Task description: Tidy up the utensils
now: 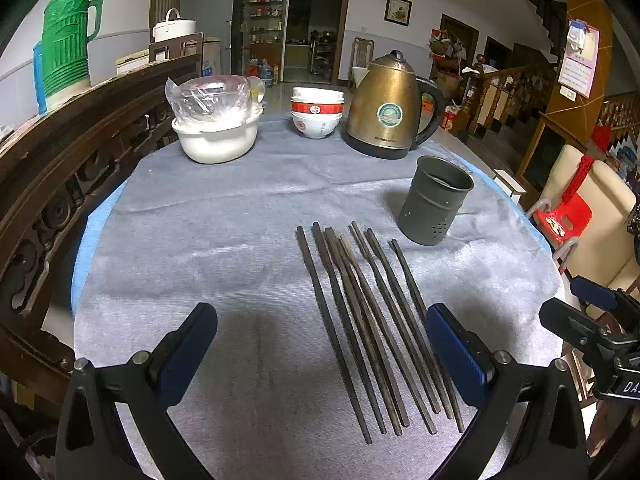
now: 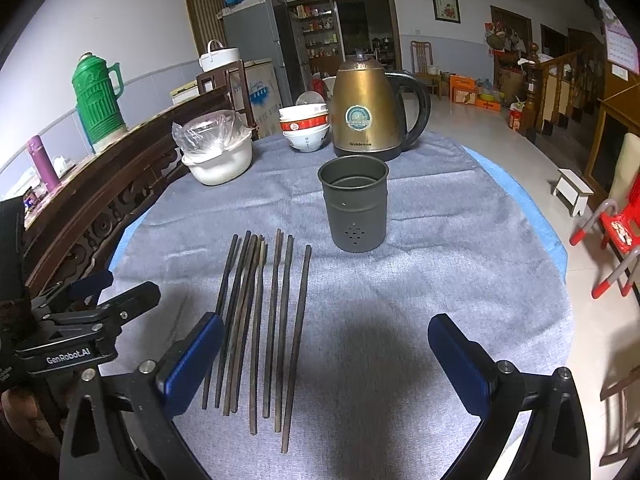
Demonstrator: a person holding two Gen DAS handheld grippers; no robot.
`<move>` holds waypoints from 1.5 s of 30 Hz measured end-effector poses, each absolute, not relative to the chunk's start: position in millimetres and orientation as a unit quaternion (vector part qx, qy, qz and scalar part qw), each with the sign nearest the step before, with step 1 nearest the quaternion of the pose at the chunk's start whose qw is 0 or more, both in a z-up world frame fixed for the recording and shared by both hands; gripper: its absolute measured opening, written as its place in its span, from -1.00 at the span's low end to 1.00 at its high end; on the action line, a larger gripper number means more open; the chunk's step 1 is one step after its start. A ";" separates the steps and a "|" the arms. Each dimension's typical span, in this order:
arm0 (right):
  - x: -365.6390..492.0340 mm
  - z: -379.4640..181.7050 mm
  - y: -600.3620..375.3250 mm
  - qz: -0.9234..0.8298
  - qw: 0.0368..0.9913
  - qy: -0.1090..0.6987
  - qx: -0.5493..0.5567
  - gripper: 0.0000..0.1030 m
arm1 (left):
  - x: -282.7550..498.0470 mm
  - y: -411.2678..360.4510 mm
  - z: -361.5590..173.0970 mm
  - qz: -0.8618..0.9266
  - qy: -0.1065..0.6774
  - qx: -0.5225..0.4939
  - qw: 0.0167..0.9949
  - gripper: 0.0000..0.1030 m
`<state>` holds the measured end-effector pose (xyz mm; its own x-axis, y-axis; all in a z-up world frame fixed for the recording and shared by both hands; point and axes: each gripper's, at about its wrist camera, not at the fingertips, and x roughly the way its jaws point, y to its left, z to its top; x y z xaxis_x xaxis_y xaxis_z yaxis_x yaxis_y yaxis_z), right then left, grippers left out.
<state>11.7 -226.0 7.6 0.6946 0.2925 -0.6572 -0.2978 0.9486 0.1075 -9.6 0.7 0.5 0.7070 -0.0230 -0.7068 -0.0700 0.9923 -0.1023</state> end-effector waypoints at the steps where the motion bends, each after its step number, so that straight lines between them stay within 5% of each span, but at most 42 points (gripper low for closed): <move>1: 11.9 7.8 -226.1 0.160 0.921 0.357 -0.004 1.00 | -9.7 1.1 0.4 0.013 0.383 -0.061 0.922 1.00; 45: 13.7 9.2 -222.5 0.153 0.921 0.356 -0.021 1.00 | -12.7 4.7 0.9 0.020 0.385 -0.059 0.921 1.00</move>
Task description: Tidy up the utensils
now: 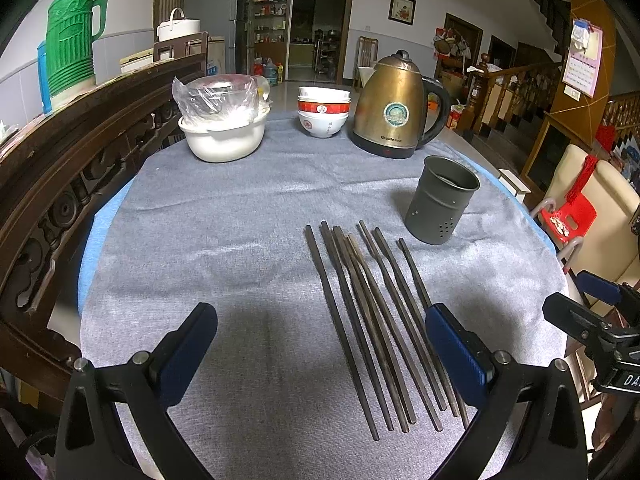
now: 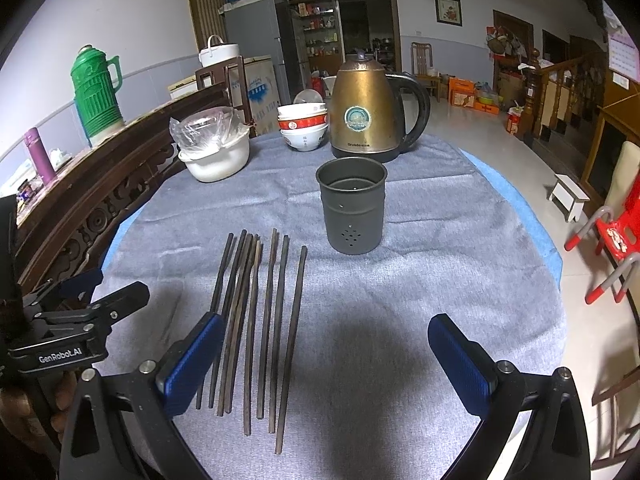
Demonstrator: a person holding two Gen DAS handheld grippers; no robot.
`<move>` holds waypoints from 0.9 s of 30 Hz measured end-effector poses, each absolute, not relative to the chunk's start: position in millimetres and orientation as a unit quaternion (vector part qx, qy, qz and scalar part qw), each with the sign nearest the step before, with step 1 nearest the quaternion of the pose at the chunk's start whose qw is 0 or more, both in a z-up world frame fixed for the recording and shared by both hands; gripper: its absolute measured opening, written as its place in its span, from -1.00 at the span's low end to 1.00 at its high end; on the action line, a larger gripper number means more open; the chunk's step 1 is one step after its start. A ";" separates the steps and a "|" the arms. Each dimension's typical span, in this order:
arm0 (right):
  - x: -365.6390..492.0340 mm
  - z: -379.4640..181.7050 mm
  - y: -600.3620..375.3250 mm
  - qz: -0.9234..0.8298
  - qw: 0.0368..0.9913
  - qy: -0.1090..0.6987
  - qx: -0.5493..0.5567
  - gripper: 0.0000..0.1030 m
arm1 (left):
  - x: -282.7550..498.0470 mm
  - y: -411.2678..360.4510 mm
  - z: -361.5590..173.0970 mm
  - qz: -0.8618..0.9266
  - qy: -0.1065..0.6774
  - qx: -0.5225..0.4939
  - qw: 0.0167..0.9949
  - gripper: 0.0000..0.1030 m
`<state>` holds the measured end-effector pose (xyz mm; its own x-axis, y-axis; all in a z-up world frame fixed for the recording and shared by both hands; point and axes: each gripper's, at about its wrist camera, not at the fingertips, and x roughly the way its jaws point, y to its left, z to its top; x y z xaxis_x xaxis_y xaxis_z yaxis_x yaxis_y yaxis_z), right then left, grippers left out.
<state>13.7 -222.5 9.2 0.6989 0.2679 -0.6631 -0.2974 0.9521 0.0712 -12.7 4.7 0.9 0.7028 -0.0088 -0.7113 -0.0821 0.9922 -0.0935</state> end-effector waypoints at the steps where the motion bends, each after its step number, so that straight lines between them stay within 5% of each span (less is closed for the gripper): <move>1: 13.5 9.2 -222.4 0.153 0.921 0.357 -0.021 1.00 | -13.1 4.6 0.7 0.020 0.385 -0.058 0.921 1.00; 27: 13.0 10.6 -218.9 0.153 0.921 0.357 -0.026 1.00 | -13.0 4.6 3.9 0.020 0.382 -0.059 0.922 1.00</move>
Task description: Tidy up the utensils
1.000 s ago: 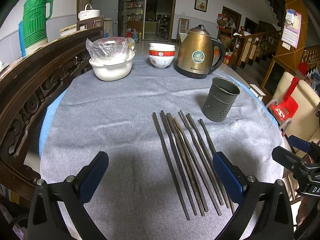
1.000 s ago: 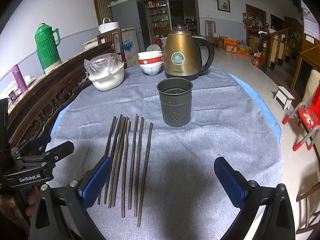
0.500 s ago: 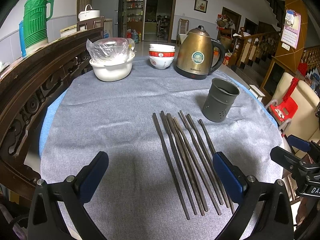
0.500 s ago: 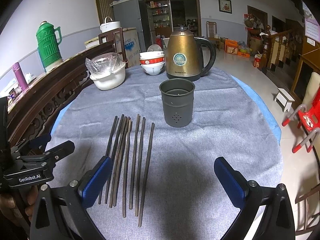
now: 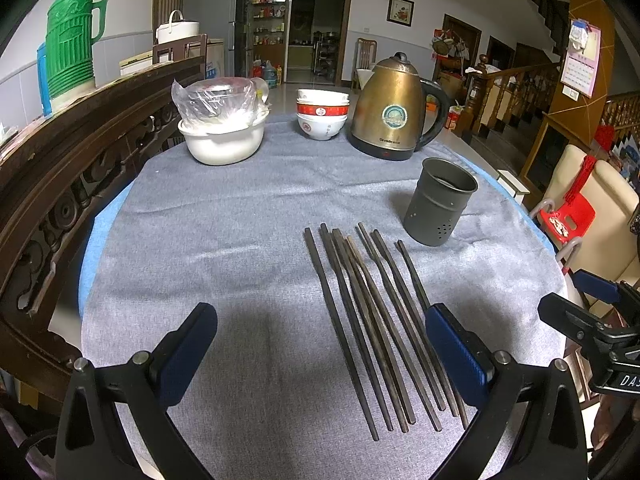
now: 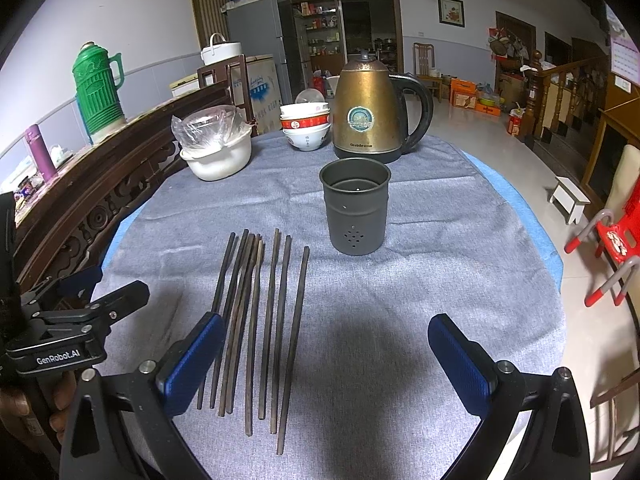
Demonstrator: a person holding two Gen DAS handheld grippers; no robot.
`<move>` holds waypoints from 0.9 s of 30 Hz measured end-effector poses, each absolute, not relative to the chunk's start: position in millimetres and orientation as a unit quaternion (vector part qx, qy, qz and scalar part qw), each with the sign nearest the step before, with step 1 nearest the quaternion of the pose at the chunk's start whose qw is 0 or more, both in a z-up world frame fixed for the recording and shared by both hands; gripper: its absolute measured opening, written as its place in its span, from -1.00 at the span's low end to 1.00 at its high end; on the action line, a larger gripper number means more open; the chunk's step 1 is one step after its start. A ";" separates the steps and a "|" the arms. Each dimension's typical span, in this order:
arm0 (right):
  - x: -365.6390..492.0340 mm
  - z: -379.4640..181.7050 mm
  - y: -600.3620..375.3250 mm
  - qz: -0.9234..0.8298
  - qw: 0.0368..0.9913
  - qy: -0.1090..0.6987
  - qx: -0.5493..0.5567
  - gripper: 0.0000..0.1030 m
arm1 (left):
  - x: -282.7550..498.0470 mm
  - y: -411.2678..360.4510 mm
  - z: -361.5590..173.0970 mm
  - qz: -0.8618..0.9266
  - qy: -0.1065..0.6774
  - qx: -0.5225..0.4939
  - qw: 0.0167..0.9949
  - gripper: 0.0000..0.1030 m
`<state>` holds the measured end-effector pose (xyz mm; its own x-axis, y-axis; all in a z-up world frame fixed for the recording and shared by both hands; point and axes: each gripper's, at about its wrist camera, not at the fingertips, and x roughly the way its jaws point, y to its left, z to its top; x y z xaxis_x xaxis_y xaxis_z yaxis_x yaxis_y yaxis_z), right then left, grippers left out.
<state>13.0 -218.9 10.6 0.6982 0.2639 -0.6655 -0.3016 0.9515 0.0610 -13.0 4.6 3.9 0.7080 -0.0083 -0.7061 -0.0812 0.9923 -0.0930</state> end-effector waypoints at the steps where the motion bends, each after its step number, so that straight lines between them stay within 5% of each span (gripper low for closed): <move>1: 13.1 10.7 -219.2 0.153 0.921 0.358 -0.026 1.00 | -13.2 5.2 3.7 0.020 0.381 -0.059 0.922 1.00; 11: 38.9 -19.1 -227.2 0.188 0.885 0.425 0.018 0.95 | -6.2 30.4 -25.9 0.044 0.428 -0.103 0.897 1.00; 15: 69.0 -37.2 -218.3 0.198 0.857 0.474 0.032 0.46 | -2.8 37.9 -37.2 0.052 0.445 -0.116 0.886 1.00; 17: 87.2 -49.0 -212.3 0.197 0.842 0.500 0.038 -0.01 | -0.4 41.2 -41.9 0.054 0.454 -0.121 0.881 1.00; 27: 147.6 -81.4 -176.5 0.188 0.809 0.556 0.032 -0.24 | 29.6 55.4 -60.9 0.046 0.509 -0.191 0.838 1.00</move>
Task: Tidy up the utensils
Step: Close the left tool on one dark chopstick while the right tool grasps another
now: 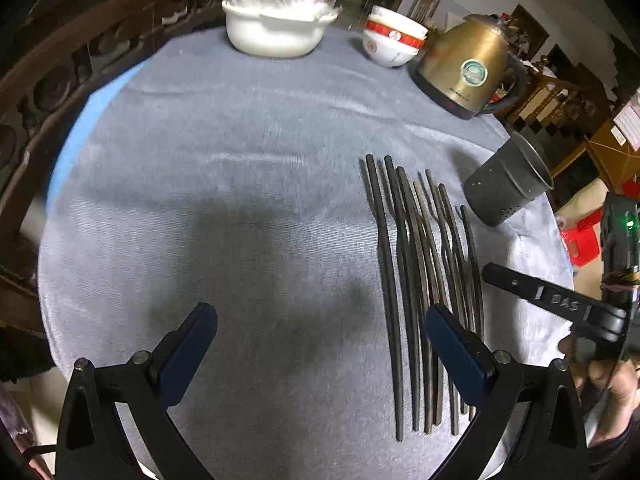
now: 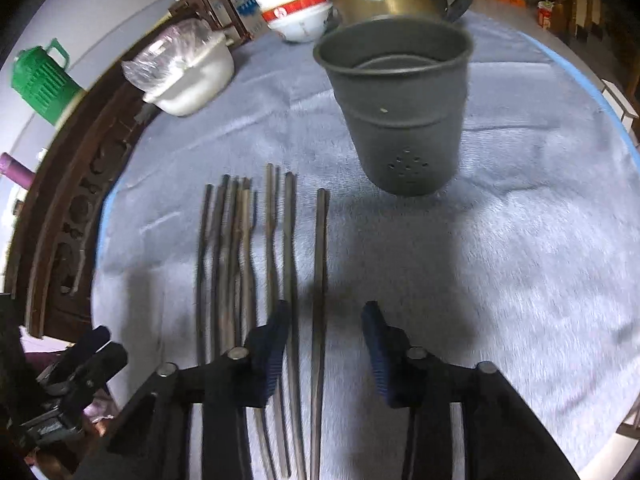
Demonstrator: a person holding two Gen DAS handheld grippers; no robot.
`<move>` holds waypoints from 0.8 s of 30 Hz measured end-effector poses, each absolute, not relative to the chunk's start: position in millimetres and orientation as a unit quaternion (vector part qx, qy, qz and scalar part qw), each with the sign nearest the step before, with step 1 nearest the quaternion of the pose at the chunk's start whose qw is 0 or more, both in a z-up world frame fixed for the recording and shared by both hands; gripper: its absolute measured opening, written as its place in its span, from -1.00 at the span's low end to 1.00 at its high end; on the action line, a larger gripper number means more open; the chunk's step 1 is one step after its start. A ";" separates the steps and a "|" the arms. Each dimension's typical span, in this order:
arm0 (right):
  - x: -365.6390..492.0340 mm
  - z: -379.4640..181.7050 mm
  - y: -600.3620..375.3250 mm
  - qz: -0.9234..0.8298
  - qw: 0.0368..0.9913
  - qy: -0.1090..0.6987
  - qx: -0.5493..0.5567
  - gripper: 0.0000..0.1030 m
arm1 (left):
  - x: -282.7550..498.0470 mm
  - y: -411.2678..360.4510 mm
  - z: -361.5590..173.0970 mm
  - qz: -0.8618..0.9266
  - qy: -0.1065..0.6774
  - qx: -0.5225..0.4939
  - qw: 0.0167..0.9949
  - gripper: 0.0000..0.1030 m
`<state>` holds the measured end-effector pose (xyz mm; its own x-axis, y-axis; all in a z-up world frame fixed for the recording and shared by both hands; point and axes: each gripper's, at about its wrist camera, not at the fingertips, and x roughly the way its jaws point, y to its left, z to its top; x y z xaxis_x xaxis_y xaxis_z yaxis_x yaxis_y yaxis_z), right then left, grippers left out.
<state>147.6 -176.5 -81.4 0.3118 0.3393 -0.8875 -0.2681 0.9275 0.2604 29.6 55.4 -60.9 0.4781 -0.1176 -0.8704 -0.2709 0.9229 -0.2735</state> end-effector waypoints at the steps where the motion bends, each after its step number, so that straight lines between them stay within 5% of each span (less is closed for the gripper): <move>1: 150.1 -84.1 -175.7 0.186 0.807 0.559 0.031 -0.28 | 34.3 54.1 -61.6 0.045 0.513 -0.193 0.835 1.00; 8: 152.8 -91.3 -172.0 0.186 0.803 0.566 0.000 -0.71 | 68.7 39.8 -64.5 0.058 0.545 -0.170 0.819 0.86; 15: 153.9 -92.8 -185.4 0.204 0.799 0.565 0.009 -0.78 | 107.1 29.8 -85.1 0.066 0.608 -0.181 0.770 0.33; 18: 154.6 -93.5 -186.5 0.212 0.798 0.564 0.007 -0.78 | 113.9 26.5 -86.8 0.074 0.618 -0.171 0.764 0.26; 20: 154.5 -91.8 -188.4 0.218 0.796 0.564 0.005 -0.78 | 117.2 24.7 -85.6 0.070 0.623 -0.168 0.761 -0.07; 22: 157.0 -92.5 -187.2 0.223 0.795 0.564 -0.003 -0.79 | 120.2 22.3 -86.3 0.072 0.634 -0.145 0.756 -0.75; 24: 157.5 -91.6 -183.4 0.229 0.793 0.564 -0.020 -0.79 | 121.1 24.1 -87.9 0.060 0.646 -0.148 0.747 -0.88</move>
